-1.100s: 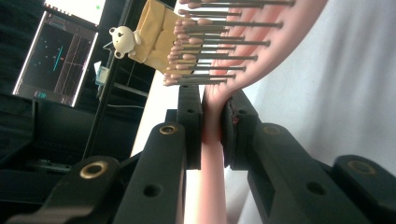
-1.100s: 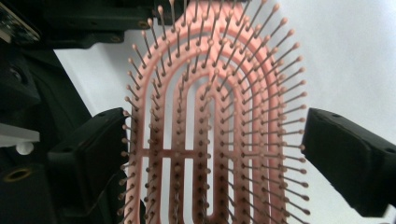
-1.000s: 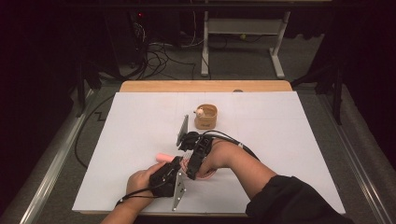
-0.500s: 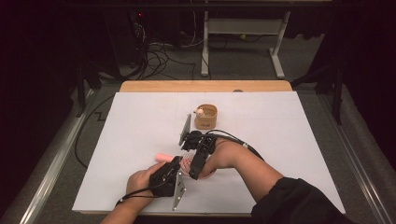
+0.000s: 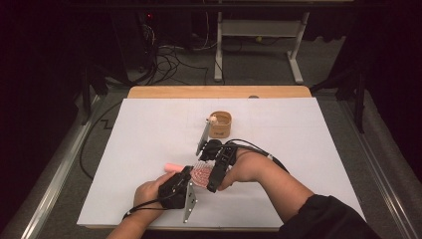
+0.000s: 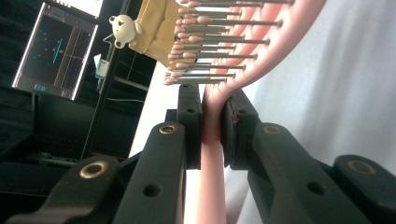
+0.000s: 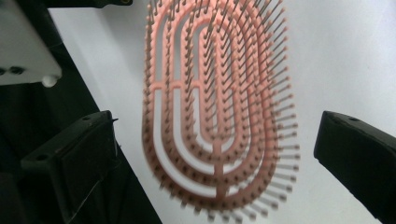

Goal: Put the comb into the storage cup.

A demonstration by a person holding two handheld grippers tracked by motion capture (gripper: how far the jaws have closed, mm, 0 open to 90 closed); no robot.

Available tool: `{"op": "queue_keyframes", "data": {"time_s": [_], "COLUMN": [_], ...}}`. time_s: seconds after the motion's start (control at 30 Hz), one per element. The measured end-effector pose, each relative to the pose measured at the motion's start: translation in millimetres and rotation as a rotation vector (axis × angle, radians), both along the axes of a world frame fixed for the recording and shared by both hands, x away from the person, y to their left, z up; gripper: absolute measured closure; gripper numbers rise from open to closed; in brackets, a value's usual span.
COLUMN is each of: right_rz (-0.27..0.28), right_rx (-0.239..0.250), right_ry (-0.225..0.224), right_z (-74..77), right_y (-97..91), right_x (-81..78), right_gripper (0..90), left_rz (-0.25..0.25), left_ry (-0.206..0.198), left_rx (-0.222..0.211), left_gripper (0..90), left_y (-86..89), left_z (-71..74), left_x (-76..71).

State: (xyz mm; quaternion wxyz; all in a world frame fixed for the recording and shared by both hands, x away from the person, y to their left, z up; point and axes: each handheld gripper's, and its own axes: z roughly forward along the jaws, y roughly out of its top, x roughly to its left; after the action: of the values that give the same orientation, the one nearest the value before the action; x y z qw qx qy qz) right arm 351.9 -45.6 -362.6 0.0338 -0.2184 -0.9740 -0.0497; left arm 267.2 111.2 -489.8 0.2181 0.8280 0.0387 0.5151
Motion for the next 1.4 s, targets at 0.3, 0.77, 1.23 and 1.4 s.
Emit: {"op": "queue_keyframes", "data": {"time_s": [0.3, 0.77, 1.23, 1.4], "right_rz": [-0.015, -0.044, -0.104, -0.123], "right_rx": [-0.007, -0.055, -0.112, -0.141], "right_ry": [-0.012, -0.040, -0.026, -0.025], "right_z": [3.5, -13.8, -49.6, -61.6], "right_y": [-15.8, -50.7, -93.0, -110.2], "right_x": [-2.1, -3.3, -0.9, -0.4], "right_gripper": [0.2, 0.2, 0.1, 0.2], "left_rz": [0.021, 0.036, 0.044, 0.046], "left_ry": [0.009, 0.007, 0.005, 0.005], "left_rx": [-0.014, -0.033, -0.043, -0.046], "left_gripper": [80.3, 80.3, 80.3, 80.3], "left_y": [3.0, 6.6, 8.3, 9.1], "left_z": [1.5, 3.2, 4.3, 4.3], "left_x": [2.2, 4.4, 4.6, 5.0]}}
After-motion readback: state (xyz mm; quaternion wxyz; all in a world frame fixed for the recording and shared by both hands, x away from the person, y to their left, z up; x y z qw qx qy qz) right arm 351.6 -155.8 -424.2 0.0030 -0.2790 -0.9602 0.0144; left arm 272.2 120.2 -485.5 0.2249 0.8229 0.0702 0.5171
